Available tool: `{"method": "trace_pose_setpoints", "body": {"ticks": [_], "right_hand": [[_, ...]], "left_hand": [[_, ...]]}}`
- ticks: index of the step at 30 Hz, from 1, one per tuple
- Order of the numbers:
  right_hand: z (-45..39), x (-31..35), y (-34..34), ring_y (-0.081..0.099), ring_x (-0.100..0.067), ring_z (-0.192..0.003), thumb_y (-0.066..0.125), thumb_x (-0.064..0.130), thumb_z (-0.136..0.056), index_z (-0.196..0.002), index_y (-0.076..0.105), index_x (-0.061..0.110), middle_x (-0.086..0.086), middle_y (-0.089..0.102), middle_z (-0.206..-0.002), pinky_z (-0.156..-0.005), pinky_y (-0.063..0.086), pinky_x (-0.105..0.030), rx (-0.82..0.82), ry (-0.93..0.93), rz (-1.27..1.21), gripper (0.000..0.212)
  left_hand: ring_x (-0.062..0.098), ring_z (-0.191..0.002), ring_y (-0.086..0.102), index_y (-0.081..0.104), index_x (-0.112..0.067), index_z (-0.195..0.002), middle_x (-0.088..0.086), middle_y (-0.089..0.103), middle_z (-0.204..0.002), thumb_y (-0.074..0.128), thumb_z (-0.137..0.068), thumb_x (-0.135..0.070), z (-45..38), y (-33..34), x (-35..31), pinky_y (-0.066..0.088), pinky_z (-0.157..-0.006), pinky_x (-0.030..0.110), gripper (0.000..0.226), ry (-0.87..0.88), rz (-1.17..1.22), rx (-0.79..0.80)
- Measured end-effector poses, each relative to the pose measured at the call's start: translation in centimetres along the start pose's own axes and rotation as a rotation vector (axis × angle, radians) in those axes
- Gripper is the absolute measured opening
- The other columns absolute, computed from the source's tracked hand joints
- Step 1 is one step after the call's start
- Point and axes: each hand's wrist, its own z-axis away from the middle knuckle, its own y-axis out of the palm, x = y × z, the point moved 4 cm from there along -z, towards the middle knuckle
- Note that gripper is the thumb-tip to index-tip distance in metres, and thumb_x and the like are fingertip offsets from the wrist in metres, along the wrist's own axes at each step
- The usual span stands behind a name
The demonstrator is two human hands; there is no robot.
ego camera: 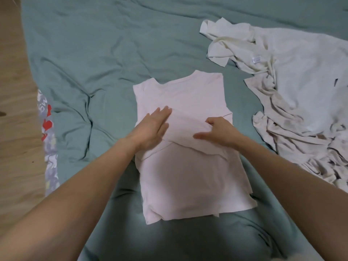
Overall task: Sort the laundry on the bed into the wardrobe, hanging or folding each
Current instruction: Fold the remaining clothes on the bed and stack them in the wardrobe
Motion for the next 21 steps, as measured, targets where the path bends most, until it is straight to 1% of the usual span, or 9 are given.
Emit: {"method": "trace_pose_setpoints", "body": {"ticks": [3, 8, 9, 11, 13, 14, 17, 19, 21], "right_hand": [[1.0, -0.2, -1.1, 0.066, -0.013, -0.078, 0.083, 0.031, -0.069, -0.089, 0.07, 0.016, 0.005, 0.072, -0.083, -0.068, 0.051, -0.025, 0.286, 0.008, -0.023, 0.027], [1.7, -3.1, -3.0, 0.066, -0.02, -0.071, 0.084, 0.031, -0.068, -0.075, 0.063, 0.013, -0.002, 0.067, -0.078, -0.062, 0.048, -0.026, 0.426, 0.154, 0.299, 0.029], [1.8, -3.5, -3.4, 0.066, -0.022, -0.071, 0.083, 0.035, -0.069, -0.072, 0.059, 0.013, -0.003, 0.065, -0.076, -0.06, 0.046, -0.025, 0.39, 0.184, 0.396, 0.033], [1.4, -2.7, -4.2, 0.062, -0.028, -0.082, 0.073, 0.039, -0.078, -0.08, 0.058, 0.012, -0.007, 0.064, -0.084, -0.064, 0.04, -0.029, 0.019, 0.127, 0.533, 0.03], [1.6, -0.2, -3.4, 0.058, -0.035, -0.09, 0.059, 0.027, -0.087, -0.092, 0.058, 0.007, -0.015, 0.061, -0.094, -0.069, 0.035, -0.037, -0.462, -0.109, 0.505, 0.02], [1.6, 1.4, -1.9, 0.058, -0.038, -0.095, 0.052, 0.023, -0.088, -0.099, 0.06, 0.004, -0.018, 0.061, -0.101, -0.073, 0.036, -0.039, -0.571, -0.258, 0.51, 0.022], [1.1, 4.0, 5.0, 0.043, -0.034, -0.131, 0.035, 0.031, -0.094, -0.132, 0.051, 0.003, -0.017, 0.048, -0.141, -0.104, 0.031, -0.041, -0.418, -0.612, 0.583, 0.05], [0.7, 2.9, 7.6, 0.028, -0.027, -0.142, 0.03, 0.041, -0.098, -0.145, 0.037, 0.006, -0.011, 0.033, -0.153, -0.114, 0.021, -0.041, -0.237, -0.596, 0.606, 0.059], [0.5, -0.5, 7.7, 0.02, -0.023, -0.146, 0.018, 0.051, -0.1, -0.149, 0.027, 0.01, -0.006, 0.024, -0.157, -0.116, 0.015, -0.04, -0.171, -0.436, 0.588, 0.066]], "left_hand": [[0.018, -0.148, -0.011, -0.001, -0.024, -0.154, -0.005, -0.012, -0.161, 0.037, -0.102, -0.041, -0.3, 1.3, 0.1, -0.002, -0.12, 0.042, 0.067, -0.018, -0.192, 0.152], [0.017, -0.146, -0.021, -0.014, -0.026, -0.152, -0.006, -0.024, -0.158, 0.042, -0.098, -0.045, -0.2, 2.0, 0.5, -0.007, -0.12, 0.043, 0.08, -0.022, -0.295, 0.176], [0.017, -0.146, -0.021, -0.014, -0.026, -0.152, -0.006, -0.024, -0.158, 0.042, -0.099, -0.043, -0.1, 1.9, 0.5, -0.008, -0.119, 0.043, 0.079, -0.022, -0.285, 0.169], [0.016, -0.147, -0.017, -0.007, -0.025, -0.154, -0.006, -0.017, -0.16, 0.036, -0.101, -0.037, 0.0, 1.5, 0.3, -0.008, -0.119, 0.043, 0.069, 0.002, -0.229, 0.102], [0.016, -0.148, -0.009, 0.003, -0.021, -0.155, -0.004, -0.006, -0.162, 0.029, -0.104, -0.032, 0.2, 1.1, -0.4, -0.006, -0.12, 0.04, 0.058, 0.043, -0.172, -0.034], [0.016, -0.149, -0.007, 0.006, -0.019, -0.155, -0.003, -0.003, -0.162, 0.026, -0.104, -0.032, 0.2, 1.0, -0.6, -0.005, -0.12, 0.039, 0.056, 0.048, -0.162, -0.095], [0.018, -0.148, -0.01, 0.004, -0.015, -0.155, -0.001, -0.006, -0.162, 0.02, -0.104, -0.037, -0.6, 1.5, -0.2, -0.009, -0.119, 0.037, 0.058, -0.038, -0.22, -0.149], [0.019, -0.148, -0.013, -0.003, -0.014, -0.154, 0.001, -0.011, -0.161, 0.017, -0.103, -0.042, -1.2, 2.0, 1.0, -0.012, -0.118, 0.036, 0.062, -0.131, -0.271, -0.121], [0.019, -0.147, -0.017, -0.009, -0.013, -0.153, 0.001, -0.016, -0.161, 0.014, -0.102, -0.048, -1.7, 2.4, 2.0, -0.013, -0.119, 0.036, 0.066, -0.175, -0.321, -0.09]]}}
